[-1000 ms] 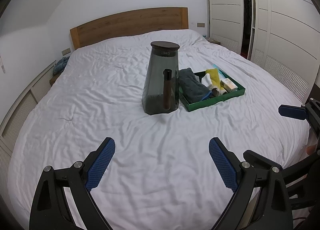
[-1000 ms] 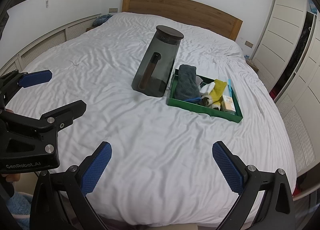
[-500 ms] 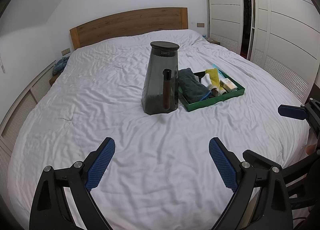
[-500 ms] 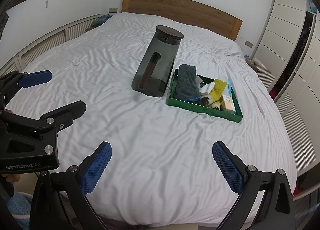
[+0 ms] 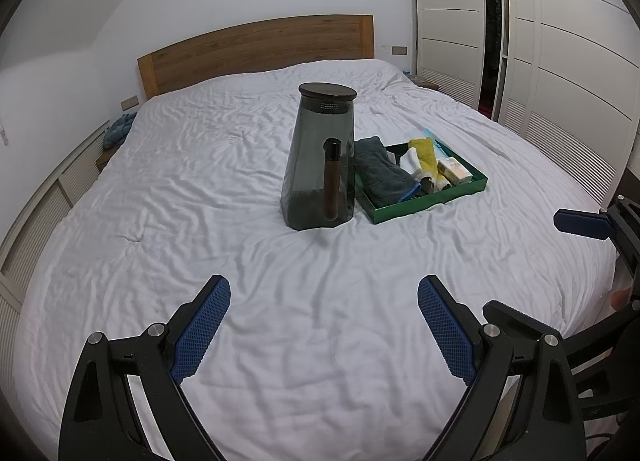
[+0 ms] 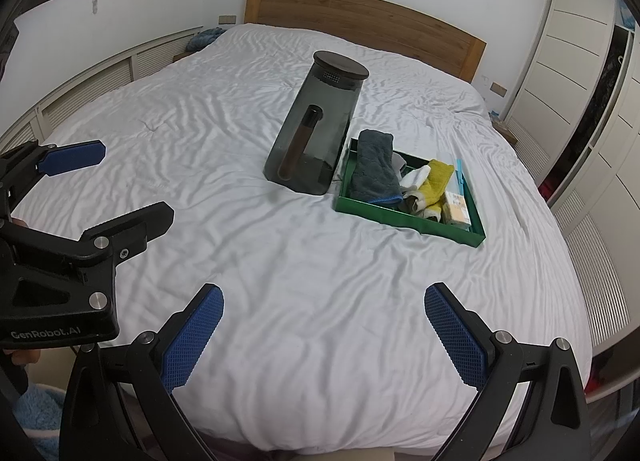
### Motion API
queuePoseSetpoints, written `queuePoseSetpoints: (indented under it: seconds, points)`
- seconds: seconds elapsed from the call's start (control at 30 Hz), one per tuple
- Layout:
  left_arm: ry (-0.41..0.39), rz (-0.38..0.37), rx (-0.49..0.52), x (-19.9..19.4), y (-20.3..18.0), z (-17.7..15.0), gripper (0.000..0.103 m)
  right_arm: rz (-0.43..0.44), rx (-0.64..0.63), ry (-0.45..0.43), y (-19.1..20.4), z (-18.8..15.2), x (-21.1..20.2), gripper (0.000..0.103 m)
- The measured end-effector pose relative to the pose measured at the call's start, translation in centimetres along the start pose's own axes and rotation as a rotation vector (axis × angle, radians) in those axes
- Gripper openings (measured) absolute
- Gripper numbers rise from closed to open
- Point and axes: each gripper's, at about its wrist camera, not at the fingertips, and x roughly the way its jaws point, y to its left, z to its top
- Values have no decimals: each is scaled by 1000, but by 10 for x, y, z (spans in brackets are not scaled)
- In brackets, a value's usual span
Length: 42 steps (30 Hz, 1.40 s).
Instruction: Organize soft objects
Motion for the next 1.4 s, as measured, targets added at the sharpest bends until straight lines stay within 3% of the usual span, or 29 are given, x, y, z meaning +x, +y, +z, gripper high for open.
queuePoseSetpoints:
  seconds: [1.4]
  points:
    - [10, -19, -10, -3, -3, 3, 92, 4, -14, -1, -3, 0, -1, 103]
